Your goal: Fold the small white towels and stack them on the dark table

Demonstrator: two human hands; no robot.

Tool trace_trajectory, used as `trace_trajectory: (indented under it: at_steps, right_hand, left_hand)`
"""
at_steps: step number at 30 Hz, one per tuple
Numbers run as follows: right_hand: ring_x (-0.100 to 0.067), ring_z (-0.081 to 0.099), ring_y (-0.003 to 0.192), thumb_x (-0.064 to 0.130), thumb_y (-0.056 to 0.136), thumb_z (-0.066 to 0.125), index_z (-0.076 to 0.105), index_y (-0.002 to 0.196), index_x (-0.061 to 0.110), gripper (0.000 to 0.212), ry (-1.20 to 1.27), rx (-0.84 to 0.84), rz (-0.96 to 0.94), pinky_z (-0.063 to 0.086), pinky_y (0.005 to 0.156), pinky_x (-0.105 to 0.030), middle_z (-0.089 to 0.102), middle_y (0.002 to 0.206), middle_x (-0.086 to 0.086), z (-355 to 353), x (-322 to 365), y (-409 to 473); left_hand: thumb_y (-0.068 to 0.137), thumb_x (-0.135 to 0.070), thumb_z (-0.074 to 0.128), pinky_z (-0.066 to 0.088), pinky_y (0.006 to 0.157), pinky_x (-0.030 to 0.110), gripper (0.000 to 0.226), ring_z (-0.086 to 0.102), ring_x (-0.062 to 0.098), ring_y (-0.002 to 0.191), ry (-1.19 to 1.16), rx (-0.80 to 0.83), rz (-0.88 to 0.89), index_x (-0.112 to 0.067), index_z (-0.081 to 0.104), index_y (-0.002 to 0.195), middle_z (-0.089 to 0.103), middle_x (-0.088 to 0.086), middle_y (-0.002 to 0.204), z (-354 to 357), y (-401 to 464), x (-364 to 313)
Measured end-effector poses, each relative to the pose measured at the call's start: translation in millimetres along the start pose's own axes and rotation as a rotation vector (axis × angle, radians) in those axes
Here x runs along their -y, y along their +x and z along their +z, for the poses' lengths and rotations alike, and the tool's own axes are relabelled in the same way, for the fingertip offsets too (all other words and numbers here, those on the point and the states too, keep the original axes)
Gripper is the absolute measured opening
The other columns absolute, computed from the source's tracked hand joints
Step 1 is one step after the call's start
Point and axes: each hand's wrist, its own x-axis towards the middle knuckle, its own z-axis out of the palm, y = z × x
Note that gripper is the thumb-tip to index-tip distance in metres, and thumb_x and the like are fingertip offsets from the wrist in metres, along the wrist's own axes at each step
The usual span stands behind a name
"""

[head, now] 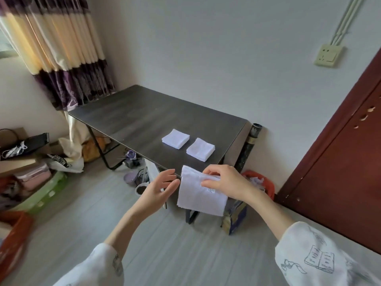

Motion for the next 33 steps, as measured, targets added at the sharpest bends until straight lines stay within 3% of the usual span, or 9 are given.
trace_trajectory:
  at_steps: [4,8,12,14,16,21,25,28,33]
  right_hand:
    - [0.0,0.056,0.082,0.026,0.083,0.067,0.064,0.087,0.021,0.007,0.056,0.032,-0.005,0.043,0.076,-0.018,0.064,0.087,0.009,3.0,-1.2,85.3]
    - [-0.004,0.054,0.075,0.025,0.084,0.066,0.062,0.079,0.025,0.007,0.11,0.052,0.034,0.041,0.072,-0.018,0.059,0.078,0.011,12.1,-17.2,188.7]
    - [-0.011,0.054,0.079,0.02,0.084,0.066,0.065,0.091,0.006,0.016,0.2,-0.008,0.165,0.042,0.076,-0.025,0.065,0.089,-0.01,20.7,-38.3,295.4]
    - [-0.018,0.057,0.083,0.021,0.085,0.065,0.065,0.095,0.001,0.022,0.23,-0.031,0.247,0.045,0.079,-0.029,0.064,0.098,-0.018,24.3,-48.5,335.4]
    - [-0.023,0.06,0.087,0.026,0.085,0.064,0.065,0.096,0.004,0.025,0.26,-0.03,0.334,0.048,0.08,-0.031,0.063,0.098,-0.018,28.0,-59.9,378.0]
    - [-0.013,0.057,0.084,0.028,0.087,0.062,0.065,0.097,0.008,0.023,0.304,-0.011,0.507,0.042,0.075,-0.024,0.064,0.093,-0.009,32.3,-86.1,463.1]
    - [-0.018,0.057,0.092,0.027,0.088,0.06,0.065,0.105,0.008,0.025,0.328,-0.007,0.622,0.042,0.076,-0.025,0.062,0.1,-0.002,38.1,-113.1,521.5]
    - [-0.014,0.055,0.09,0.025,0.09,0.056,0.065,0.108,0.012,0.024,0.342,0.0,0.718,0.04,0.063,-0.019,0.06,0.102,0.001,44.2,-134.0,552.7]
    - [-0.012,0.053,0.082,0.021,0.088,0.054,0.067,0.098,0.014,0.018,0.341,-0.033,0.785,0.039,0.057,-0.018,0.06,0.091,0.004,49.6,-163.0,584.1]
  left_hand:
    - [0.077,-0.053,0.054,0.044,0.075,0.014,0.05,0.061,0.003,0.098,-0.136,0.106,0.002,-0.028,0.053,0.12,0.065,-0.007,0.109,-25.8,76.2,13.4]
    - [0.073,-0.06,0.053,0.039,0.069,0.029,0.059,0.049,0.013,0.076,-0.104,0.136,0.028,-0.005,0.057,0.096,0.054,0.004,0.082,-55.7,176.8,50.7]
    - [0.082,-0.049,0.054,0.039,0.059,0.017,0.044,0.046,0.003,0.064,-0.117,0.177,-0.034,-0.006,0.052,0.088,0.049,-0.005,0.075,-84.4,283.2,83.7]
    - [0.092,-0.038,0.049,0.042,0.061,0.017,0.026,0.05,0.003,0.067,-0.067,0.211,-0.051,-0.012,0.054,0.091,0.053,0.0,0.078,-96.4,323.9,95.1]
    - [0.095,-0.033,0.045,0.051,0.064,0.029,0.017,0.056,0.012,0.074,-0.025,0.257,-0.089,-0.019,0.055,0.094,0.058,0.01,0.085,-109.5,369.9,107.7]
    - [0.095,-0.03,0.045,0.055,0.064,0.043,0.014,0.059,0.02,0.074,0.066,0.315,-0.191,-0.026,0.056,0.087,0.062,0.009,0.087,-117.5,468.7,141.2]
    - [0.095,-0.032,0.045,0.058,0.066,0.044,0.017,0.06,0.024,0.08,0.113,0.347,-0.307,-0.021,0.057,0.098,0.062,0.007,0.092,-110.4,526.0,175.9]
    - [0.094,-0.034,0.045,0.058,0.066,0.044,0.021,0.062,0.026,0.088,0.146,0.376,-0.373,-0.02,0.057,0.105,0.062,0.009,0.096,-103.9,558.9,198.9]
    - [0.094,-0.031,0.045,0.058,0.066,0.043,0.022,0.058,0.023,0.078,0.205,0.42,-0.397,-0.019,0.057,0.108,0.061,0.005,0.09,-91.2,597.1,220.6]
